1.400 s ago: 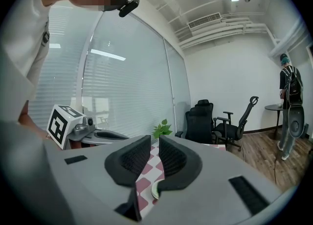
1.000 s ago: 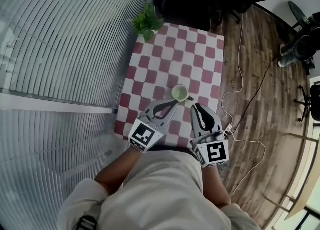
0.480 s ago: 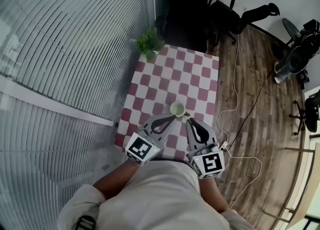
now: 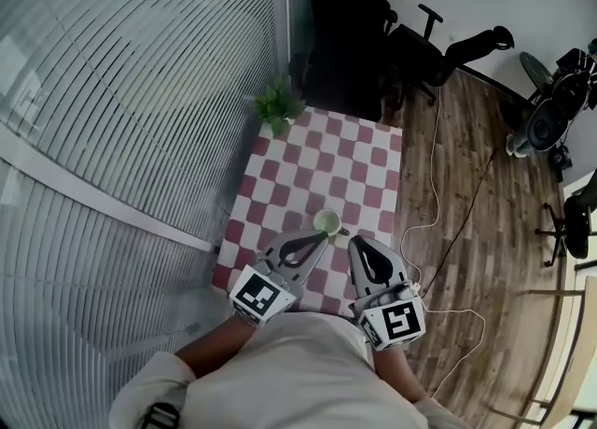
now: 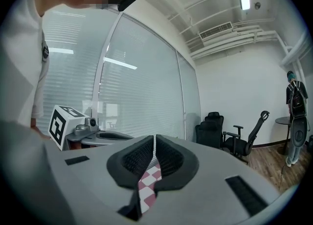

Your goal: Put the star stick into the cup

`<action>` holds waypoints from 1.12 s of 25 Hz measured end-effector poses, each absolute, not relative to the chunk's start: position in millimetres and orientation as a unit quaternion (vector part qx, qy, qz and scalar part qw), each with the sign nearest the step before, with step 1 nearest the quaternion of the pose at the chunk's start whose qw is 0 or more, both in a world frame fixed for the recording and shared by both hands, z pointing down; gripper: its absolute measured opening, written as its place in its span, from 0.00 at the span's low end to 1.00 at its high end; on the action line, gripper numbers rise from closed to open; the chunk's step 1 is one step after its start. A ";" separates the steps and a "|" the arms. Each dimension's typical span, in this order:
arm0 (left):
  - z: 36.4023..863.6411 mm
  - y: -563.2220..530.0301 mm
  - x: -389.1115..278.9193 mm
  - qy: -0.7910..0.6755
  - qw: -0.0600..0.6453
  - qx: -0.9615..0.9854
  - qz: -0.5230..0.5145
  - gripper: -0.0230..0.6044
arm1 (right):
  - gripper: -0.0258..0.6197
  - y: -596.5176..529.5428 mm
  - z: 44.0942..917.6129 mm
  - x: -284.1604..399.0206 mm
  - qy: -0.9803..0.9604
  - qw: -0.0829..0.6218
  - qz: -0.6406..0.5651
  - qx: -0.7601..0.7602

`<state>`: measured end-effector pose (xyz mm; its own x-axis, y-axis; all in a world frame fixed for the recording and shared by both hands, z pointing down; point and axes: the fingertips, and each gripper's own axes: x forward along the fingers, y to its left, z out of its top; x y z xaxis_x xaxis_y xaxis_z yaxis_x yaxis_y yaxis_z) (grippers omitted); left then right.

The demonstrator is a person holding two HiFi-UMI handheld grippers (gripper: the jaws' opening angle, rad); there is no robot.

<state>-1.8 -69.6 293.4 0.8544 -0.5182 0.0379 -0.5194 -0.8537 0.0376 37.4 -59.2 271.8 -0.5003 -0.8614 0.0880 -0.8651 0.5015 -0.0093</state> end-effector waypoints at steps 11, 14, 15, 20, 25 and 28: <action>288.5 -71.2 -1.0 -0.273 0.023 0.962 0.006 0.09 | 0.09 -60.2 264.0 38.8 -0.863 0.040 0.018 0.503; 290.0 -72.4 -0.7 -0.272 0.022 0.962 0.011 0.09 | 0.09 -61.3 262.0 37.8 -0.863 0.038 0.016 0.503; 290.6 -72.9 -0.6 -0.272 0.022 0.962 0.013 0.09 | 0.09 -61.8 261.8 37.4 -0.863 0.038 0.016 0.504; 289.8 -73.8 2.1 -0.269 0.019 0.963 0.015 0.09 | 0.09 -62.3 261.4 38.5 -0.862 0.035 0.017 0.506; 287.4 -76.3 3.9 -0.267 0.013 0.964 0.014 0.09 | 0.09 -63.4 260.6 37.7 -0.864 0.035 0.013 0.503; 282.6 -77.4 5.5 -0.265 0.006 0.964 0.017 0.09 | 0.09 -64.4 256.8 37.8 -0.864 0.032 0.012 0.502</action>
